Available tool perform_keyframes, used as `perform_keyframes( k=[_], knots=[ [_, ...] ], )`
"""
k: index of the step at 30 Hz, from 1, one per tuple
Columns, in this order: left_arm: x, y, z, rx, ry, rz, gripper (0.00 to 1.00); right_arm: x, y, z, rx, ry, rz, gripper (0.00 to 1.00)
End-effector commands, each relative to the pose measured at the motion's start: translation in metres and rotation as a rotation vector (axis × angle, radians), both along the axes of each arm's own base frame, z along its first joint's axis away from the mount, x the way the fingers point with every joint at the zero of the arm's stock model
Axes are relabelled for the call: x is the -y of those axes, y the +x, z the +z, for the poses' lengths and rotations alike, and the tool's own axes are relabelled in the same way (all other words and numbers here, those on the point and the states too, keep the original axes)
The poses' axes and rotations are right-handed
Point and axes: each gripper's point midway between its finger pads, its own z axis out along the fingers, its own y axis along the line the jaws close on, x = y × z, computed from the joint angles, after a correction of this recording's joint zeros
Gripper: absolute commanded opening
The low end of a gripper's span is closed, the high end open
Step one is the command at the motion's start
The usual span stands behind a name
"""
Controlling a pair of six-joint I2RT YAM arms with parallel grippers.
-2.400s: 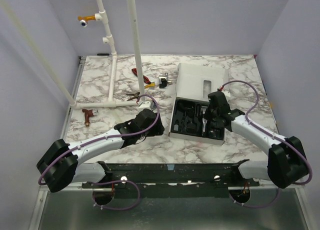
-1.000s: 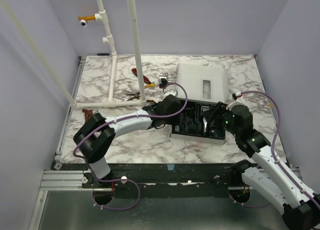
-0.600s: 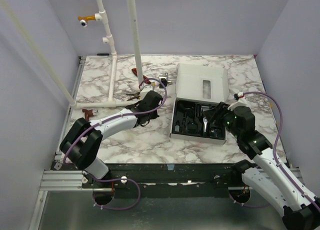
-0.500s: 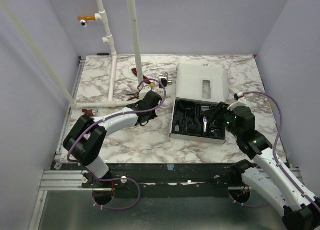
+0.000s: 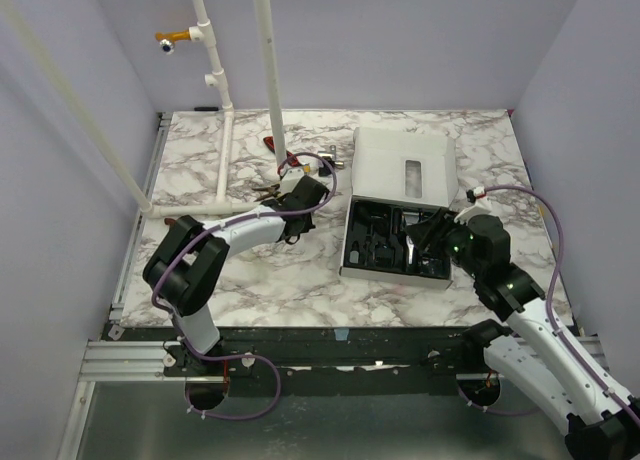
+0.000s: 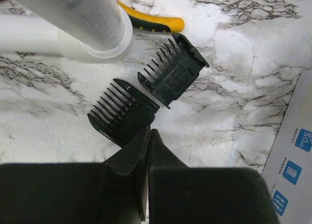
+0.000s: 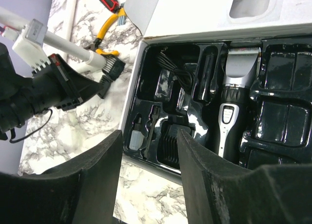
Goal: Sort the hair-cutting tools
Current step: Adjust the haircut tool at the center of the board.
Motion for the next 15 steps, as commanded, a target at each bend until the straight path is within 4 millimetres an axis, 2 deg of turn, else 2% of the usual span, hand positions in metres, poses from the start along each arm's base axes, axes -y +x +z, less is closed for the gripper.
perform_keyframes(
  k=[1,8,12,15],
  knots=[
    [-0.008,0.018,0.013,0.055,0.050,0.043,0.00,-0.004,-0.005,-0.011,-0.023,0.001,0.035,0.51],
    [0.003,0.018,0.027,0.129,0.167,-0.016,0.00,-0.004,-0.003,-0.011,-0.021,0.002,0.028,0.50],
    [0.012,0.027,0.036,0.152,0.232,-0.043,0.00,-0.005,-0.003,-0.010,-0.018,0.004,0.031,0.50],
    [0.017,0.034,0.035,0.147,0.291,-0.071,0.00,-0.004,-0.003,-0.008,-0.013,0.003,0.029,0.50]
  ],
)
